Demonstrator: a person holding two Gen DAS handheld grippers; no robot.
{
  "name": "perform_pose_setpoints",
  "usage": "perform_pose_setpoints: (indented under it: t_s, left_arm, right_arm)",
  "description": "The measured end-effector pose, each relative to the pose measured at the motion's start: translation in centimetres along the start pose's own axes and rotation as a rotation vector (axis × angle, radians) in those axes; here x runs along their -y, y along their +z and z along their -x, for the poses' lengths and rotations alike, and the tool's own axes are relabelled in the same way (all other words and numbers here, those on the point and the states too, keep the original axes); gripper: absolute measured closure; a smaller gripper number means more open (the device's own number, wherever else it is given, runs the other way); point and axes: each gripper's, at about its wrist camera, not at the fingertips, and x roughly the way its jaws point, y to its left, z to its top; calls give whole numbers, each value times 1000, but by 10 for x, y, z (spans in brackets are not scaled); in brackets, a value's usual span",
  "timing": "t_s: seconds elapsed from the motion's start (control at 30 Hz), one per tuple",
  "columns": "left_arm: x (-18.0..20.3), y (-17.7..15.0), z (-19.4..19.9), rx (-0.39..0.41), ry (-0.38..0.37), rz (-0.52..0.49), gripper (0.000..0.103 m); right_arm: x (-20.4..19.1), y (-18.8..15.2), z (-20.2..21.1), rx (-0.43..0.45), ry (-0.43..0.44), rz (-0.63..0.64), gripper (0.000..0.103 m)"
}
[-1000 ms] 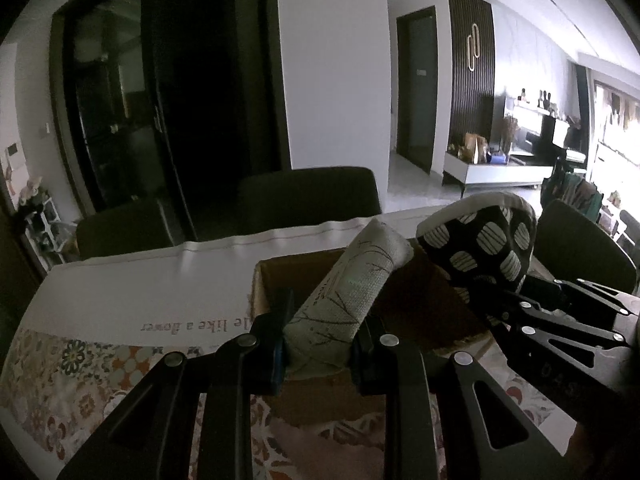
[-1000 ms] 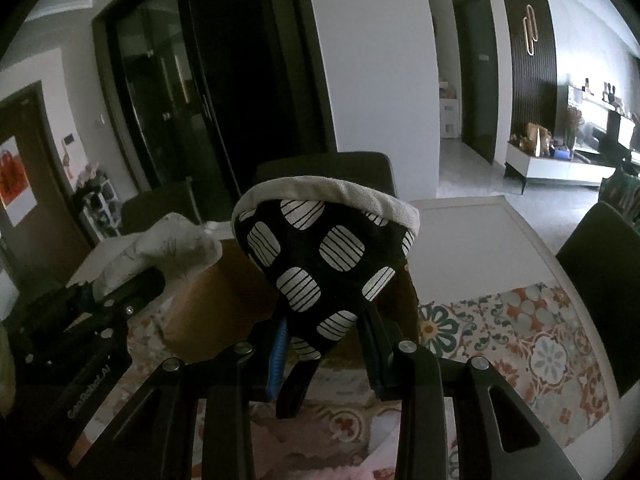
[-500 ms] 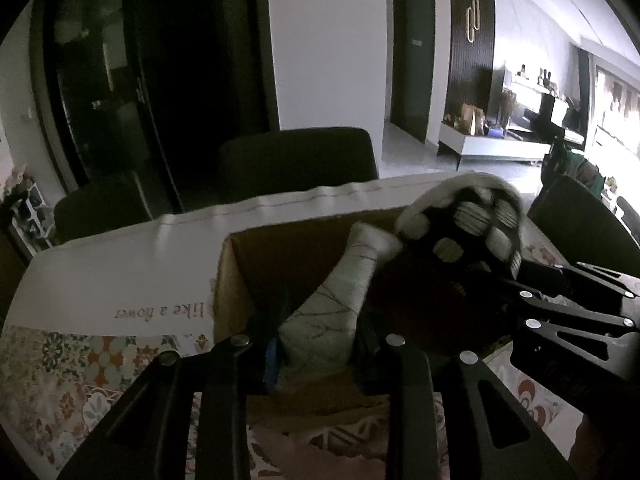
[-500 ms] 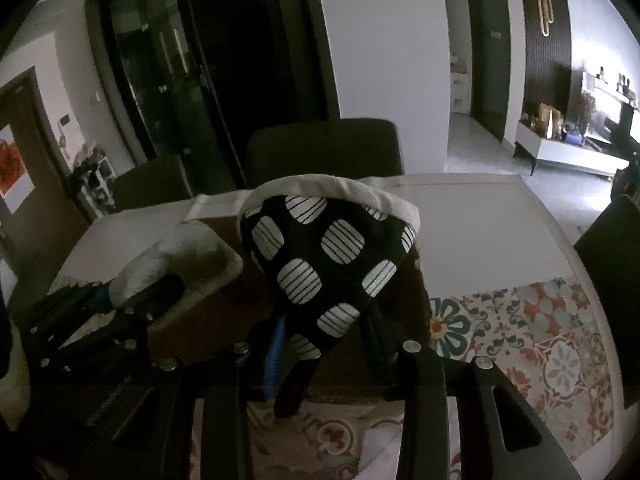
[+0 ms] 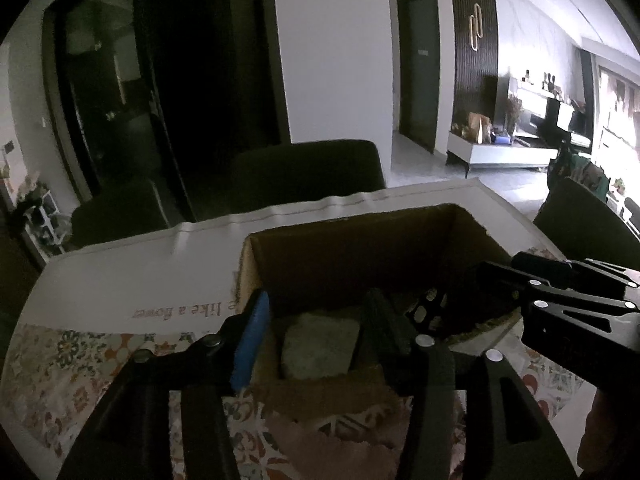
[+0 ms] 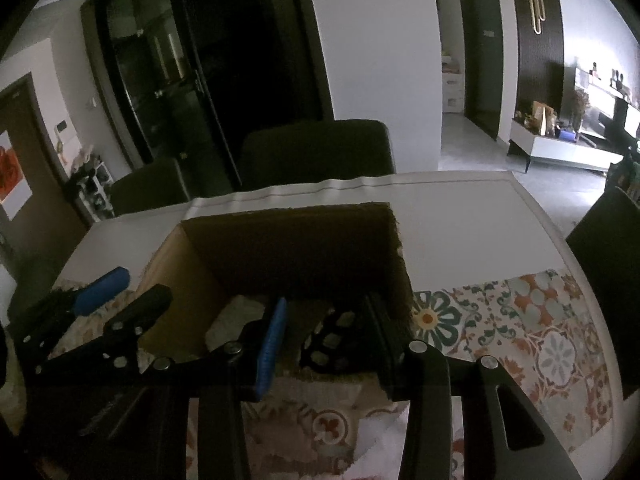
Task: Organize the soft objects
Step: 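Pull both open tools back out of the box toward the remaining items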
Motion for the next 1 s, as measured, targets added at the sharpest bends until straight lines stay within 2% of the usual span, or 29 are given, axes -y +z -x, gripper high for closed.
perform_pose_setpoints:
  t_s: [0.33,0.5,0.77,1.0]
  left_arm:
    - [-4,-14,66,104,42,55,24]
    - [-5,-24,94,120,39,93,23]
    - [-1,-45,125,112,53,120,22]
    - [9,-68,141,78,72,125,20]
  right_arm:
    - [-3,-16,44,40,16,-9,56]
    - [-8,-26,73,83,5,5,48]
    - [-11,-44,109,129,-19,31,45]
    - [-8,-64,125,130,-40,23,45]
